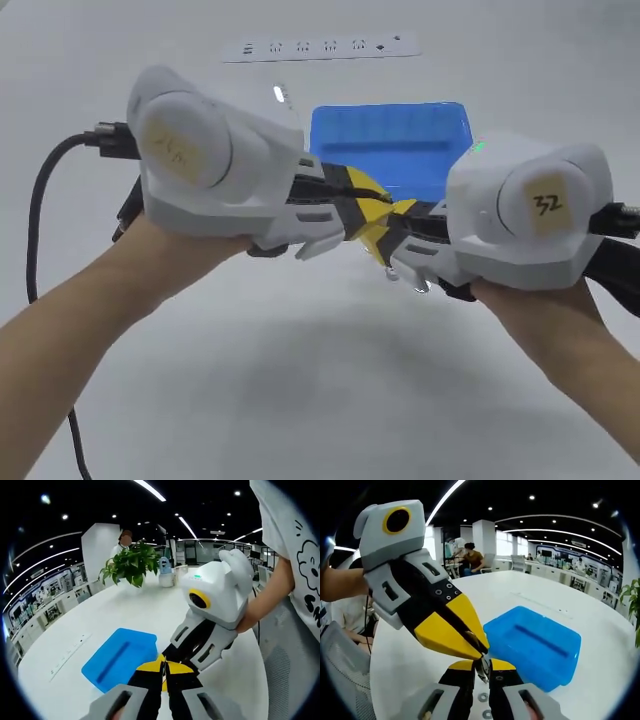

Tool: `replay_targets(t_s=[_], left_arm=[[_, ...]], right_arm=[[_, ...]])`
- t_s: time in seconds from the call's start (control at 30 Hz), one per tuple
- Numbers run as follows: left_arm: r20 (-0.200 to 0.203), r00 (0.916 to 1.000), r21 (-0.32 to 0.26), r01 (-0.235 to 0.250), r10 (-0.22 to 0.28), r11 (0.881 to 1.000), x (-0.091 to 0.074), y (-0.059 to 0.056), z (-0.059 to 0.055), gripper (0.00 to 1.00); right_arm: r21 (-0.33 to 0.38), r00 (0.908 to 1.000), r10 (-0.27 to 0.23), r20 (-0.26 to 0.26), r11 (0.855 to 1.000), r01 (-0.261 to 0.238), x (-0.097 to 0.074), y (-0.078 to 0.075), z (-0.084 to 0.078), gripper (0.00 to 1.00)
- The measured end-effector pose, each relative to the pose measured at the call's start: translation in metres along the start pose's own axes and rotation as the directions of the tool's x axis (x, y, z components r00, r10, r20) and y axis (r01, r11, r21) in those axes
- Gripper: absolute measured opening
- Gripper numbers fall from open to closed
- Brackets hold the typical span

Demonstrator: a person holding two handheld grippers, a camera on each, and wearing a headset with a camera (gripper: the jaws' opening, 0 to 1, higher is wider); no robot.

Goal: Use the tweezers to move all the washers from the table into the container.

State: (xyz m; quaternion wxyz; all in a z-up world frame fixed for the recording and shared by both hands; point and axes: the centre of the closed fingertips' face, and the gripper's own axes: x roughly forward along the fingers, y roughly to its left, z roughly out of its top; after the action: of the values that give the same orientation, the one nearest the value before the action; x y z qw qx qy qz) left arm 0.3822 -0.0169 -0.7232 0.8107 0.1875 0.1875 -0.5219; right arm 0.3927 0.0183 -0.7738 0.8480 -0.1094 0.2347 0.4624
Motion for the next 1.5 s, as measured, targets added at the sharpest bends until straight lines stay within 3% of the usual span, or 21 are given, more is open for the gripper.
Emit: replay_targets(t_s=[0.3, 0.6, 0.73, 0.8, 0.9, 0.93, 1.0, 1.03, 1.07, 1.13, 1.27, 1.3, 1.5], left_arm=[[0.0, 1.0, -0.016, 0.008, -0.008, 1.0, 0.002, 0.0, -0.003, 0.0], [-0.02, 0.9998, -0.006, 0.006, -0.006, 1.0, 0.003, -0.002, -0.006, 0.0], [-0.019, 0.999, 0.014, -0.041, 0.042, 0.999, 0.005, 0.003, -0.006, 0.0], [-0.024, 0.9946, -0.036, -0.101, 0.101, 0.994, 0.007, 0.006, -0.007, 0.0], [-0.025, 0.9911, -0.006, -0.131, 0.131, 0.991, 0.005, 0.004, -0.008, 0.0], [0.0, 0.9906, -0.042, -0.136, 0.137, 0.99, 0.003, 0.002, -0.006, 0.0], [0.028, 0.9882, -0.122, -0.146, 0.15, 0.982, -0.001, 0.001, -0.004, 0.01], [0.021, 0.9875, -0.126, -0.152, 0.156, 0.98, -0.003, 0.001, -0.006, 0.02], [0.013, 0.9809, -0.154, -0.19, 0.194, 0.97, -0.008, 0.003, -0.009, 0.04], [0.011, 0.9806, -0.189, -0.19, 0.196, 0.963, -0.013, 0.0, -0.011, 0.06], [0.02, 0.9722, -0.268, -0.219, 0.233, 0.938, -0.027, -0.006, -0.017, 0.09], [0.008, 0.9706, -0.306, -0.227, 0.241, 0.925, -0.03, -0.009, -0.021, 0.1], [-0.009, 0.9661, -0.367, -0.243, 0.258, 0.898, -0.042, -0.016, -0.032, 0.12]], right_arm=[[-0.002, 1.0, 0.003, -0.003, 1.0, -0.003, 0.0, -0.001, -0.002, 0.07], [-0.008, 0.9992, 0.037, -0.012, 0.999, -0.037, -0.001, 0.002, -0.003, 0.07], [-0.099, 0.9993, 0.027, -0.028, 0.995, -0.029, 0.001, -0.001, -0.003, 0.04], [-0.088, 0.9992, 0.027, -0.029, 0.996, -0.029, 0.001, -0.002, -0.003, 0.03], [-0.071, 0.9992, 0.028, -0.03, 0.997, -0.03, 0.001, -0.004, -0.003, 0.03], [-0.072, 0.9992, 0.029, -0.029, 0.997, -0.031, 0.0, -0.003, -0.004, 0.03], [-0.08, 0.9992, 0.025, -0.032, 0.996, -0.028, -0.002, -0.003, -0.005, 0.03], [-0.08, 0.9992, 0.024, -0.032, 0.996, -0.027, -0.002, -0.003, -0.005, 0.02], [-0.078, 0.9992, 0.024, -0.033, 0.997, -0.026, -0.002, -0.003, -0.005, 0.02], [-0.07, 0.9991, 0.021, -0.036, 0.997, -0.023, -0.002, -0.003, -0.005, 0.02], [-0.051, 0.9995, 0.023, -0.023, 0.998, -0.024, -0.004, -0.004, 0.0, 0.01], [-0.049, 0.9996, 0.02, -0.019, 0.999, -0.021, -0.005, -0.004, 0.002, 0.01], [-0.058, 0.9998, 0.021, -0.004, 0.998, -0.021, -0.009, -0.006, 0.016, 0.01]])
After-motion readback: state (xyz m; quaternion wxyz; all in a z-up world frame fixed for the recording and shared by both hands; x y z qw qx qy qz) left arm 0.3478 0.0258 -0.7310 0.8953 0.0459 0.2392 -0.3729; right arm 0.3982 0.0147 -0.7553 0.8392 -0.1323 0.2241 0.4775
